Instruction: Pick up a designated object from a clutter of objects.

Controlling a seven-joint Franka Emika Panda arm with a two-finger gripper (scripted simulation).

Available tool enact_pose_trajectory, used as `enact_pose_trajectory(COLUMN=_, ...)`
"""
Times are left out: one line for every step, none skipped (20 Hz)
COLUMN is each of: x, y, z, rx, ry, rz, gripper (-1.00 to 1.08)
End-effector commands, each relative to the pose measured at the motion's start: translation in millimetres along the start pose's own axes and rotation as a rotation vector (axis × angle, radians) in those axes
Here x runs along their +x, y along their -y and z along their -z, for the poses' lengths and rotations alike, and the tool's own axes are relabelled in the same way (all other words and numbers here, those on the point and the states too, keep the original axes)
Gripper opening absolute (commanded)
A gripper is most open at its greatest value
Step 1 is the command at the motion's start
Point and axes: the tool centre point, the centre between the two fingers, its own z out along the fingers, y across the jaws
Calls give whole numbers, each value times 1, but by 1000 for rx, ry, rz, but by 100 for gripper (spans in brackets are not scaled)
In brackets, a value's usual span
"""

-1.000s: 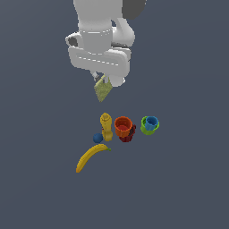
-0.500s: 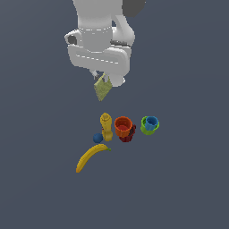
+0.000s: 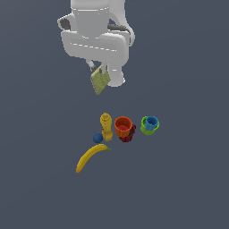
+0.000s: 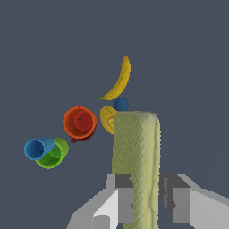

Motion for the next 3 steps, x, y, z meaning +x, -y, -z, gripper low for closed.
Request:
enact_pose_trajectory(x=1, y=-1, z=6, rx=0, ry=0, rz=0, gripper=-100)
enact_pose_trajectory(x=1, y=-1, z=6, rx=0, ry=0, rz=0, gripper=-100)
enact_pose_trajectory(x=1, y=-1, z=6, rx=0, ry=0, rz=0, gripper=-100)
